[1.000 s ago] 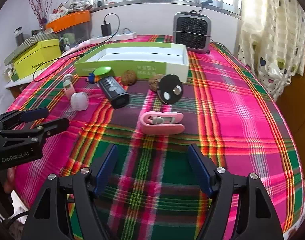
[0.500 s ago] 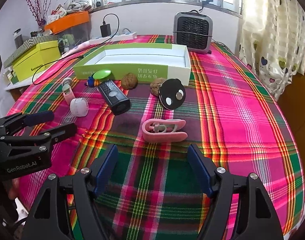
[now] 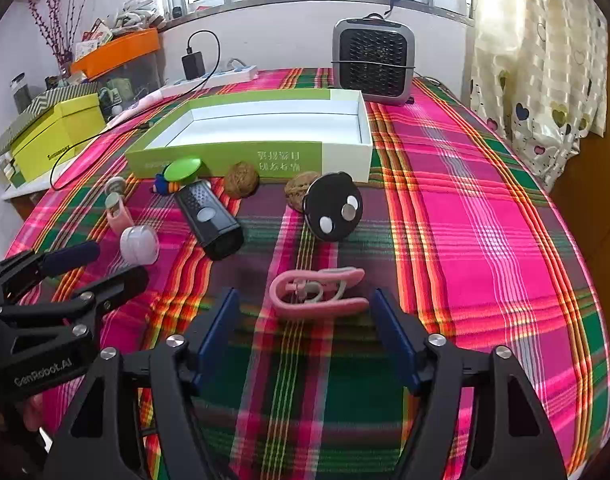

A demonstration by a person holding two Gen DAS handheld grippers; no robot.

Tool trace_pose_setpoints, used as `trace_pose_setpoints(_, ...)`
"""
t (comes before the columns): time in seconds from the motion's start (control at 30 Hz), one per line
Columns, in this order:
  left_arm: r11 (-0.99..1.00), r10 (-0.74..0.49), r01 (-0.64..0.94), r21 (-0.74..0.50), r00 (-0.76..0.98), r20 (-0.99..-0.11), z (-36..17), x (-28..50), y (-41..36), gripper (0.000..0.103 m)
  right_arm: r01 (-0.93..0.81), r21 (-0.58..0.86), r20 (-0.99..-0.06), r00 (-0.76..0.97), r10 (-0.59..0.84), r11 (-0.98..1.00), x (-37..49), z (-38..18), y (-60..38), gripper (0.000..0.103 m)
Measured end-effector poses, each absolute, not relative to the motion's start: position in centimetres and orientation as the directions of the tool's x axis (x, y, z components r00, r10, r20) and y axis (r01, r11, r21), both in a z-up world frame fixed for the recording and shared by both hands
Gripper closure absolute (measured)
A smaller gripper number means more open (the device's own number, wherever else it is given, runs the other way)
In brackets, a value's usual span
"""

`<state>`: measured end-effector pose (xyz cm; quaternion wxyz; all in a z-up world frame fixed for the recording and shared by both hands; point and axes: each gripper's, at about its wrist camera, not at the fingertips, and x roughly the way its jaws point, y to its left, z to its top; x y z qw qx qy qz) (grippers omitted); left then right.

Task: Organize objects
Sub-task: 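Move the right tool toward the pink clip while the left tool approaches the white cylinder, then close the right tool on the pink clip while the left tool grasps the white cylinder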

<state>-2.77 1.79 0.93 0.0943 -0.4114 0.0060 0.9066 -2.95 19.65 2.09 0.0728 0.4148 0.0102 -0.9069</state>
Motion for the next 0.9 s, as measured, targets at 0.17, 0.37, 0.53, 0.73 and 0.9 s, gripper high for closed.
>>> trace_pose_setpoints(0.17, -0.981, 0.173, -0.182, -0.071, -0.642, -0.747, 0.9, -2.9, 1.9, 0.032, 0.111, 0.045, -0.761, -0.64, -0.105, -0.993, -3.0, 2.1, 20.5, 0.043)
trace_pose_setpoints(0.37, -0.977, 0.189, -0.195, -0.081, -0.636, -0.748, 1.0, -3.2, 2.1, 0.032, 0.062, 0.041, -0.769, -0.635, -0.071, -0.997, -2.7, 2.1, 21.9, 0.048)
trace_pose_setpoints(0.53, -0.976, 0.195, -0.199, -0.086, -0.628, -0.753, 0.9, -3.4, 2.3, 0.032, 0.032, 0.037, -0.77, -0.636, -0.049, -0.999, -2.1, 2.3, 23.0, 0.048)
trace_pose_setpoints(0.73, -0.979, 0.181, -0.189, -0.078, -0.625, -0.76, 0.8, -3.8, 2.3, 0.032, -0.028, 0.038, -0.767, -0.642, -0.011, -0.999, -1.6, 2.4, 24.4, 0.048)
trace_pose_setpoints(0.9, -0.982, 0.17, -0.171, -0.078, -0.626, -0.761, 0.7, -4.2, 2.1, 0.034, 0.012, 0.076, -0.748, -0.661, -0.065, -0.997, -2.0, 2.5, 23.9, 0.048)
